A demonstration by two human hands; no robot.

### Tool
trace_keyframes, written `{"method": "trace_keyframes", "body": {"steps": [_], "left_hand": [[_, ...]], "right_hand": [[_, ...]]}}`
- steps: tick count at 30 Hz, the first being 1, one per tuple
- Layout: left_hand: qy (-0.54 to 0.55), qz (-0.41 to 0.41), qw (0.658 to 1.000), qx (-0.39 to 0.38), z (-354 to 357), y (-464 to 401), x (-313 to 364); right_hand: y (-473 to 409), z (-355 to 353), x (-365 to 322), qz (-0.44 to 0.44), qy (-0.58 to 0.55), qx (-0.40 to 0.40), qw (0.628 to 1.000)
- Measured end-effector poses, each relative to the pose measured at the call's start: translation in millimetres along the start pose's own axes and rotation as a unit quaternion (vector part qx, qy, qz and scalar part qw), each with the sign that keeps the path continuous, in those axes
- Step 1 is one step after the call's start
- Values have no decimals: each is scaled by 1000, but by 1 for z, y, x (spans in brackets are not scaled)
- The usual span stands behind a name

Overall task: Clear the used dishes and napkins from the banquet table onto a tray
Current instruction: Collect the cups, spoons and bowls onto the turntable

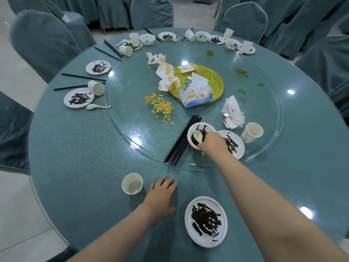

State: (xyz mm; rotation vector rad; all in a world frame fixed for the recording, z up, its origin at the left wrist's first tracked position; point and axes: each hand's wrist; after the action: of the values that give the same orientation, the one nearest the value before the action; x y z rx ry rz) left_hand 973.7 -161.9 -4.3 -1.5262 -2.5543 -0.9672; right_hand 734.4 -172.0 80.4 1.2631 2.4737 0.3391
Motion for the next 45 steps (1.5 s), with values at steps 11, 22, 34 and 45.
{"method": "trace_keyframes", "body": {"steps": [11,22,34,45], "left_hand": [[152,-6,988,40,-17,-5,-5],[565,-111,771,271,-102,-36,3],[659,-167,708,192,-95,-49,7],[532,-180,800,212,-122,-81,-24]], "right_hand": [[8,-6,-1,12,-43,7,999],[64,24,-9,-27,-124,38,991],[74,49,-15,-52,-104,41,992],[71,52,-6,-55,-145,33,987]]}}
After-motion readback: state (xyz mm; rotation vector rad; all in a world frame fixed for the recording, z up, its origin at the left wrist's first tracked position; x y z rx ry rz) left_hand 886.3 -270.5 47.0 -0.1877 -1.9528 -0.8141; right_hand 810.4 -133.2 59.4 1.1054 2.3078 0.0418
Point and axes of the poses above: each hand's wrist, its own y-axis away from the middle knuckle, its own z-axis out of the palm, x = y × z, and after that the axes turned 7 degrees about z, right-handed
